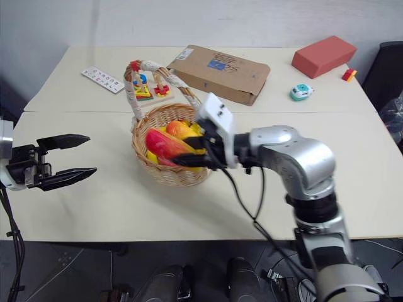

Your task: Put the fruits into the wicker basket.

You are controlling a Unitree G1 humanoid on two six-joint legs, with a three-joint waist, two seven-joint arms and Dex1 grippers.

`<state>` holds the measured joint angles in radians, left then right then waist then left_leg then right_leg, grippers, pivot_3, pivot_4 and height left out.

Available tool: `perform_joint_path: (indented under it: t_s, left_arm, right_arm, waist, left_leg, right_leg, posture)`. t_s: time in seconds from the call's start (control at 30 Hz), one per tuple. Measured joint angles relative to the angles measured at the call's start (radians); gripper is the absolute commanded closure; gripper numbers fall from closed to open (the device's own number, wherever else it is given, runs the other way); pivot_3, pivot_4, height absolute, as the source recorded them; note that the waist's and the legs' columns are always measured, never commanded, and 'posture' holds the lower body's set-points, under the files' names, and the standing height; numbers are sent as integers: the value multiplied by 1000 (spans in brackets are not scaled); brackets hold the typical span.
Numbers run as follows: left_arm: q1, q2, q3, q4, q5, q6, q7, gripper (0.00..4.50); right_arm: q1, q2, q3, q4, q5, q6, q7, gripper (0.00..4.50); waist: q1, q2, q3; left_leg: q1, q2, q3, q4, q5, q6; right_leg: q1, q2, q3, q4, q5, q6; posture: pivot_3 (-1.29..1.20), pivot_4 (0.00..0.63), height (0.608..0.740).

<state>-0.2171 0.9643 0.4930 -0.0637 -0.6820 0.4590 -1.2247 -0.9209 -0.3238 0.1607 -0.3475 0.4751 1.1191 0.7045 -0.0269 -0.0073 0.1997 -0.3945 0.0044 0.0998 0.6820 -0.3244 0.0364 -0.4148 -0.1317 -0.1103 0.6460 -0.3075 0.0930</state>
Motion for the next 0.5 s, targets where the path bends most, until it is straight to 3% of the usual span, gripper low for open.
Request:
perform_joint_path:
  t_s: [0.07,0.13,0.17,0.33,0.5]
  left_arm:
    - [3,-1,3,-4,-2,7,9,0]
    - [15,-2,8,-7,-4,12,14,0]
    - [16,-2,10,-11,-5,15,21,0]
    - [26,-2,31,-40,-22,24,34,0]
    - [27,-3,38,-47,-26,28,48,0]
  right_arm:
    - [-7,8,48,14,-58,-35,-58,2721]
    - [-7,21,103,52,-106,-73,-94,1933]
    - [-6,23,120,63,-117,-92,-97,1841]
    - [84,13,115,64,-99,-261,4,139]
    - [214,-14,59,15,-23,-445,149,32]
  waist:
    - [-4,-1,-1]
    - [-7,-2,-1]
    - [-7,-2,-1]
    - [-6,-2,-1]
    - [-4,-2,-1]
  left_leg:
    - [0,-3,1,0,-1,3]
    - [0,-5,2,0,-1,6]
    - [0,-5,2,0,-1,6]
    - [1,-2,2,0,-1,5]
    - [3,-2,2,0,0,6]
  right_leg:
    - [1,0,0,0,0,1]
    - [1,0,1,-2,1,2]
    - [1,0,1,-2,1,2]
    - [3,0,1,-3,1,3]
    - [4,0,1,-3,1,3]
  posture:
    - [0,150,740]
    - [0,150,740]
    - [0,150,740]
    - [0,150,740]
    - [0,150,740]
